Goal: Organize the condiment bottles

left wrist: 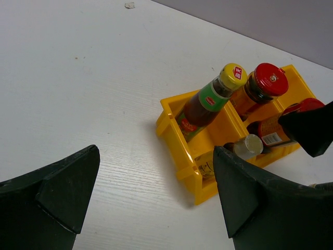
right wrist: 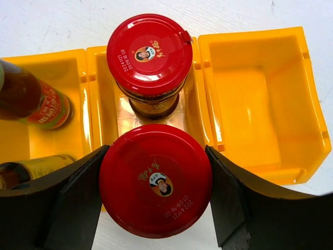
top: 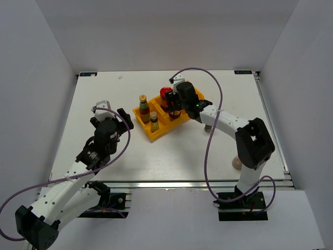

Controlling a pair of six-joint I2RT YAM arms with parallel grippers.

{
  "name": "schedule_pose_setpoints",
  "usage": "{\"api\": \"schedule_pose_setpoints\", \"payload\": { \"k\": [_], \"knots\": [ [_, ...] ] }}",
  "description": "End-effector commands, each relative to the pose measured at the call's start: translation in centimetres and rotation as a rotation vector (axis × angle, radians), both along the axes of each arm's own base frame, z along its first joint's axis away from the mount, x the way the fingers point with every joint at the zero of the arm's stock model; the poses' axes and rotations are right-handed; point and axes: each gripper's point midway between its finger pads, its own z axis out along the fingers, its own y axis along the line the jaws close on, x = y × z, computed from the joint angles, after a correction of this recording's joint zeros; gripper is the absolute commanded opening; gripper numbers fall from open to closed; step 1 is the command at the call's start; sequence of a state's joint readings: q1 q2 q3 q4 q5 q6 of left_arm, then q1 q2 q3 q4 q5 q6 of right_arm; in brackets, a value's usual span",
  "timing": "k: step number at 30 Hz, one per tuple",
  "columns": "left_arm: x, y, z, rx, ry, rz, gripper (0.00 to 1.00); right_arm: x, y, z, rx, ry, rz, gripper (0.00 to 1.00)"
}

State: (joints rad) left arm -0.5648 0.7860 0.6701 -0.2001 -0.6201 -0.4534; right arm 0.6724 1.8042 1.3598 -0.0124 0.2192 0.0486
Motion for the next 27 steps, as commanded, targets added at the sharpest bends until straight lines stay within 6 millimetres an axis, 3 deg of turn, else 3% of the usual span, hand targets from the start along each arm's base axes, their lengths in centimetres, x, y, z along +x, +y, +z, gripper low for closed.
{"api": "schedule_pose_setpoints", "payload": {
  "k": [1, 9, 15, 21, 27],
  "knots": [
    [-0.1, -0.4, 0.3, -0.022, -0.016, -0.026, 0.98, 2.4, 1.7, 5.7, 0.107, -0.177, -0.03, 0.47],
    [-0.1, -0.6, 0.2, -0.026, -0.011, -0.034, 0.98, 2.6, 2.4, 4.1, 0.07, -0.166, -0.021, 0.6],
    [-0.3, -0.5, 0.4, -0.03, -0.009, -0.034, 0.98, 2.3, 2.7, 4.7, 0.072, -0.169, -0.023, 0.89],
    [-0.6, -0.5, 0.7, -0.042, -0.012, -0.037, 0.98, 1.6, 2.4, 7.6, 0.1, -0.195, -0.038, 0.89],
    [-0.8, -1.0, 1.5, -0.064, -0.009, -0.063, 0.98, 0.4, -0.4, 10.7, 0.106, -0.218, -0.122, 0.89]
  ]
}}
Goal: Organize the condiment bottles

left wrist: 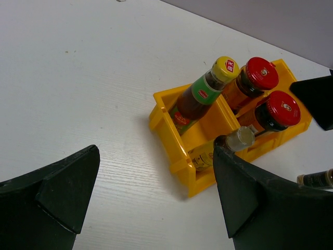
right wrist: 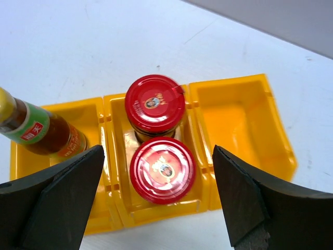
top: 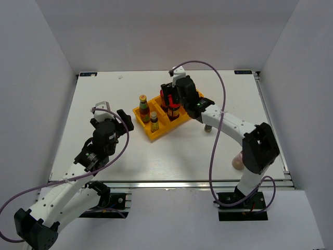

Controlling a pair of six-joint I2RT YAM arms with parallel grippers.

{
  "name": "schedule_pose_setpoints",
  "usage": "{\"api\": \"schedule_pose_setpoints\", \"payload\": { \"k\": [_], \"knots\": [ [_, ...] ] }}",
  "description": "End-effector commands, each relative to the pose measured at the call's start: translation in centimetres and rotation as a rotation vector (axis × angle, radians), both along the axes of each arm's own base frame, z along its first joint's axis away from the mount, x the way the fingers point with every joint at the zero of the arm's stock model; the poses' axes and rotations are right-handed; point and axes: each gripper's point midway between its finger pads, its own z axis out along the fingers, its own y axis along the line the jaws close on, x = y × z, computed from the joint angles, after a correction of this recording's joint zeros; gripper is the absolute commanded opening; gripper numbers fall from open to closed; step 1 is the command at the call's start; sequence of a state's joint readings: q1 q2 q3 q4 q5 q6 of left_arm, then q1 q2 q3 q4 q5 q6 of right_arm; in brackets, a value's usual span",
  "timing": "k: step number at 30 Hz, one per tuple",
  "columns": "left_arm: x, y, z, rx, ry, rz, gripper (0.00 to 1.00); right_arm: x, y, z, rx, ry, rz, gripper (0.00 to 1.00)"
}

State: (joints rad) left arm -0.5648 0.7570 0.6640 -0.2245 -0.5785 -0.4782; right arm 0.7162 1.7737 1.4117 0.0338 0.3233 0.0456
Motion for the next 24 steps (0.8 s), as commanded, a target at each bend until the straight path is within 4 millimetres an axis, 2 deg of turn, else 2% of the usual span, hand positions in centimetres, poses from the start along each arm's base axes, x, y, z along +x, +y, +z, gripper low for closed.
{"api": "schedule_pose_setpoints", "payload": {
  "k": [1, 3, 4, 5, 6, 7, 8, 9, 11, 12, 13, 14, 15, 17, 18, 21, 24],
  "knots": [
    [-0.2, -0.6, 1.7, -0.034, -0.015, -0.034, 0.98, -0.8, -2.5, 7.1, 0.089, -0.105, -0.097, 0.89],
    [-0.3, -1.1, 2.0, -0.035, -0.011, -0.063, 0.98, -1.7, -4.8, 6.3, 0.058, -0.096, -0.167, 0.89],
    [-0.3, -1.3, 2.0, -0.035, -0.01, -0.073, 0.98, -2.7, -6.4, 7.1, 0.062, -0.096, -0.199, 0.89],
    [-0.3, -1.4, 2.1, -0.04, -0.013, -0.078, 0.98, -3.3, -7.5, 7.1, 0.054, -0.091, -0.228, 0.89],
    [-0.3, -1.8, 2.3, -0.047, -0.019, -0.1, 0.98, -4.1, -9.3, 5.6, 0.017, -0.067, -0.282, 0.89],
    [-0.2, -2.1, 2.5, -0.05, -0.023, -0.114, 0.98, -5.5, -11.3, 6.2, 0.018, -0.058, -0.318, 0.89],
    [-0.2, -2.3, 2.6, -0.05, -0.027, -0.126, 0.98, -6.5, -13.0, 4.9, 0.023, -0.026, -0.384, 0.89],
    [0.0, -2.7, 2.7, -0.057, -0.033, -0.142, 0.98, -8.1, -15.2, 5.3, 0.029, -0.009, -0.426, 0.89],
    [0.2, -3.1, 2.8, -0.054, -0.036, -0.158, 0.98, -10.0, -17.6, 4.5, 0.069, 0.033, -0.508, 0.89],
    [0.5, -3.4, 2.8, -0.051, -0.038, -0.165, 0.98, -11.2, -19.0, 3.1, 0.064, 0.067, -0.546, 0.89],
    [0.6, -3.8, 2.6, -0.049, -0.035, -0.184, 0.98, -12.8, -21.3, 3.1, 0.077, 0.087, -0.596, 0.89],
    [0.9, -4.3, 2.5, -0.05, -0.036, -0.203, 0.98, -14.6, -24.1, 2.0, 0.113, 0.12, -0.699, 0.89],
    [1.0, -4.7, 2.5, -0.049, -0.037, -0.22, 0.98, -14.9, -25.1, 2.1, 0.179, 0.113, -0.755, 0.89],
    [1.3, -5.6, 2.4, -0.036, -0.039, -0.258, 0.98, -17.0, -27.7, -0.1, 0.177, 0.198, -0.833, 0.89],
    [1.8, -6.1, 2.0, -0.03, -0.024, -0.27, 0.98, -18.0, -29.9, -1.0, 0.18, 0.221, -0.899, 0.89],
    [2.3, -7.4, 2.3, -0.03, -0.015, -0.321, 0.98, -20.6, -32.1, -3.6, 0.15, 0.324, -0.969, 0.89],
    [2.7, -8.4, 1.8, -0.024, -0.003, -0.364, 0.98, -22.3, -33.0, -5.4, 0.142, 0.405, -1.032, 0.89]
  ]
}}
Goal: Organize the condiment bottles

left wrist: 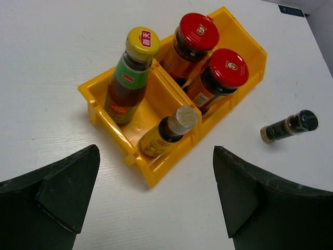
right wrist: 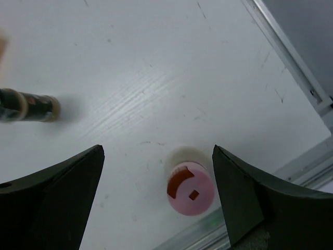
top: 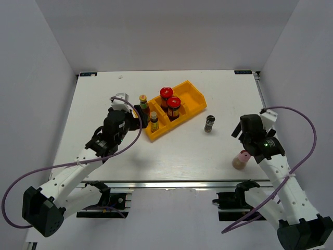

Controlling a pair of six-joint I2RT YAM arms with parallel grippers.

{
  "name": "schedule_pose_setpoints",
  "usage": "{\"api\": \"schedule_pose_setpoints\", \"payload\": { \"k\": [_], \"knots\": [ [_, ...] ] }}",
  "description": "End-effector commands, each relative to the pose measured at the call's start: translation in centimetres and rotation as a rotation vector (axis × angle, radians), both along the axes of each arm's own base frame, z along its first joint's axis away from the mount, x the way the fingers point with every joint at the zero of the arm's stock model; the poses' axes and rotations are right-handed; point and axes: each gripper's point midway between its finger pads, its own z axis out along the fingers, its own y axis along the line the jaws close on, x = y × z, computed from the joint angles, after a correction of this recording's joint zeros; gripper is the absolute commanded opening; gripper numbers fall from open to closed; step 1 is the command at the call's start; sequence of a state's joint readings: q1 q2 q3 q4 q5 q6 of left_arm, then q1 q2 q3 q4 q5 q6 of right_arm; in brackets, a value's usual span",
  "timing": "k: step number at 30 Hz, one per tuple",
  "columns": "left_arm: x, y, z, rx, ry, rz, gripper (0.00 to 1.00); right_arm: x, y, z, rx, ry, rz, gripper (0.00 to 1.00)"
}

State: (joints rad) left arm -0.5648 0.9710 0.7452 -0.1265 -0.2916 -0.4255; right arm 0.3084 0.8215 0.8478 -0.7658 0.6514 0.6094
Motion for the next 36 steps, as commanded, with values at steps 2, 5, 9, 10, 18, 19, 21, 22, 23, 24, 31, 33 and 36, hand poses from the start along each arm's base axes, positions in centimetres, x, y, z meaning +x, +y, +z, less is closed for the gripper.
{"api": "schedule_pose_setpoints", "payload": {
  "k": [2, 5, 9, 10, 18, 19, 21, 22, 23, 24, 31, 33, 36],
  "knots": [
    [0.4, -1.8, 2.7, -0.033, -0.07, -0.09, 0.98, -3.1, -0.7, -3.7, 0.063, 0.155, -0.084, 0.89],
    [0.4, -1.7, 2.7, -0.026, -0.081, -0.095, 0.98, -3.6, -1.0, -5.4, 0.085, 0.214, -0.097, 0.89],
    [0.5, -1.6, 2.4, -0.013, -0.082, -0.09, 0.98, -5.0, -1.2, -7.4, 0.108, 0.279, -0.118, 0.89],
    [0.5, -1.6, 2.4, -0.012, -0.083, -0.09, 0.98, -5.0, -1.1, -7.7, 0.113, 0.28, -0.111, 0.89],
    [0.7, -1.3, 1.7, 0.006, -0.066, -0.07, 0.98, -5.2, -0.5, -9.0, 0.131, 0.323, -0.078, 0.68],
    [0.7, -1.3, 1.7, 0.006, -0.068, -0.069, 0.98, -5.2, -0.5, -8.9, 0.129, 0.321, -0.076, 0.63],
    [0.7, -1.2, 1.9, 0.003, -0.073, -0.067, 0.98, -5.0, -0.5, -8.9, 0.132, 0.313, -0.078, 0.45],
    [0.7, -1.3, 1.8, 0.004, -0.072, -0.067, 0.98, -5.1, -0.6, -9.0, 0.129, 0.313, -0.08, 0.41],
    [0.7, -1.3, 1.8, 0.004, -0.072, -0.069, 0.98, -5.0, -0.5, -9.0, 0.13, 0.311, -0.079, 0.32],
    [0.7, -1.3, 1.8, 0.003, -0.072, -0.069, 0.98, -5.0, -0.5, -9.1, 0.13, 0.311, -0.079, 0.3],
    [0.9, -1.0, 1.4, 0.016, -0.059, -0.053, 0.98, -2.9, -0.2, -6.7, 0.118, 0.23, -0.018, 0.18],
    [0.8, -1.1, 1.1, 0.017, -0.055, -0.057, 0.98, -1.3, -0.2, -4.3, 0.095, 0.157, 0.014, 0.17],
    [0.6, -0.8, 0.8, 0.011, -0.05, -0.046, 0.98, 1.7, 0.0, -0.4, 0.073, 0.049, 0.051, 0.15]
  ]
}}
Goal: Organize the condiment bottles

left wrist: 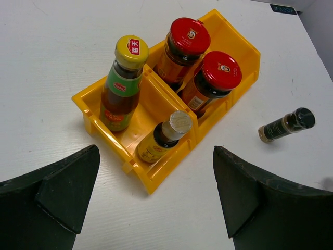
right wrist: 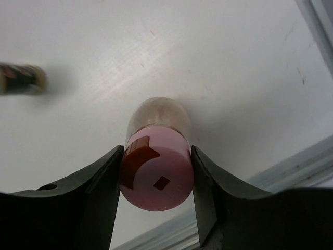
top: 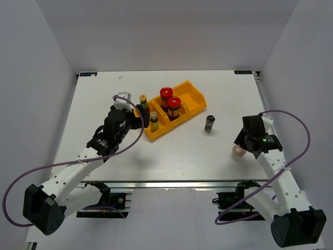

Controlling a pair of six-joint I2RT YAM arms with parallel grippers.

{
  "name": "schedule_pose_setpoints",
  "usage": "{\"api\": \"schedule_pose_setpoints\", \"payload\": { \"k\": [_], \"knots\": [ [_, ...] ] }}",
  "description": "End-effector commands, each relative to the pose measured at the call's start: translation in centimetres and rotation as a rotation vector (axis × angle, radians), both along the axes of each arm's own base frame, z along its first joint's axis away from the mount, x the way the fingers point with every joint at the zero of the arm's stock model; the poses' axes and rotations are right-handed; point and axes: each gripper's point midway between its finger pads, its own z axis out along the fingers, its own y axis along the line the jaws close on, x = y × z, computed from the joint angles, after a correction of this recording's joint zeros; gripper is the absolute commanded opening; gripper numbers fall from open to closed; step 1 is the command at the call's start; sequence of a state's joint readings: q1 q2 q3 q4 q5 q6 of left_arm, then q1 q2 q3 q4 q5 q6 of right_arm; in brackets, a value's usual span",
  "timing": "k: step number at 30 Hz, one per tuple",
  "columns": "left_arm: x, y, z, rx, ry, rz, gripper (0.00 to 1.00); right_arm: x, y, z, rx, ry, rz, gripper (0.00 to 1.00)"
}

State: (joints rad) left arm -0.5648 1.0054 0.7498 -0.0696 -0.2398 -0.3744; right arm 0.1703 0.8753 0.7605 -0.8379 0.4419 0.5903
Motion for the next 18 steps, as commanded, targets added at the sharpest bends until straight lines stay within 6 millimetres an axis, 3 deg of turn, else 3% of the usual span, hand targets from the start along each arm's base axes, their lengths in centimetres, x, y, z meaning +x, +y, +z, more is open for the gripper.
{"api": "schedule_pose_setpoints", "payload": {
  "k": [1, 2, 4, 5, 6, 8, 10, 11, 12, 13, 14, 15, 16, 17, 18],
  "knots": [
    [0.0, 0.5, 0.3, -0.011, -0.015, 0.025, 0.98, 5.7, 0.4, 6.9, -0.016, -0.246, 0.042, 0.15],
    [-0.2, 0.7, 0.1, -0.006, -0.01, 0.032, 0.98, 6.6, 0.6, 7.4, -0.021, -0.25, 0.065, 0.14],
    [-0.3, 1.4, 0.2, -0.002, -0.012, 0.064, 0.98, 9.1, 1.6, 10.5, 0.002, -0.334, 0.105, 0.13],
    [-0.4, 1.8, 0.0, 0.004, -0.004, 0.078, 0.98, 10.3, 1.9, 10.4, 0.0, -0.321, 0.118, 0.12],
    [-0.5, 2.1, 0.0, 0.004, -0.003, 0.092, 0.98, 11.5, 2.3, 12.3, 0.007, -0.36, 0.129, 0.11],
    [-0.8, 2.8, 0.3, -0.012, -0.014, 0.123, 0.98, 14.1, 3.2, 12.9, 0.027, -0.384, 0.148, 0.11],
    [-1.0, 3.4, 0.7, -0.017, -0.026, 0.148, 0.98, 16.6, 4.3, 15.3, 0.054, -0.456, 0.178, 0.1],
    [-1.1, 3.9, 0.4, -0.01, -0.013, 0.172, 0.98, 18.4, 6.0, 14.9, 0.081, -0.451, 0.23, 0.08],
    [-1.1, 4.4, 0.3, -0.007, -0.006, 0.198, 0.98, 19.8, 6.9, 17.0, 0.083, -0.492, 0.256, 0.08],
    [-1.1, 5.2, 0.2, 0.002, -0.005, 0.238, 0.98, 20.8, 7.5, 17.6, 0.071, -0.499, 0.273, 0.08],
    [-1.3, 5.7, -0.2, 0.01, 0.01, 0.256, 0.98, 22.4, 9.2, 15.9, 0.059, -0.453, 0.308, 0.08],
    [-1.3, 5.9, -0.3, 0.008, 0.017, 0.266, 0.98, 23.4, 10.1, 15.9, 0.044, -0.447, 0.326, 0.08],
    [-1.2, 6.4, -0.5, 0.006, 0.027, 0.284, 0.98, 24.8, 11.1, 18.3, 0.016, -0.493, 0.355, 0.08],
    [-1.1, 6.5, -0.6, -0.001, 0.035, 0.285, 0.98, 26.3, 13.1, 16.3, 0.006, -0.449, 0.399, 0.07],
    [-0.8, 7.2, -0.7, -0.013, 0.04, 0.307, 0.98, 27.2, 14.1, 16.1, 0.0, -0.441, 0.42, 0.08]
  ]
}}
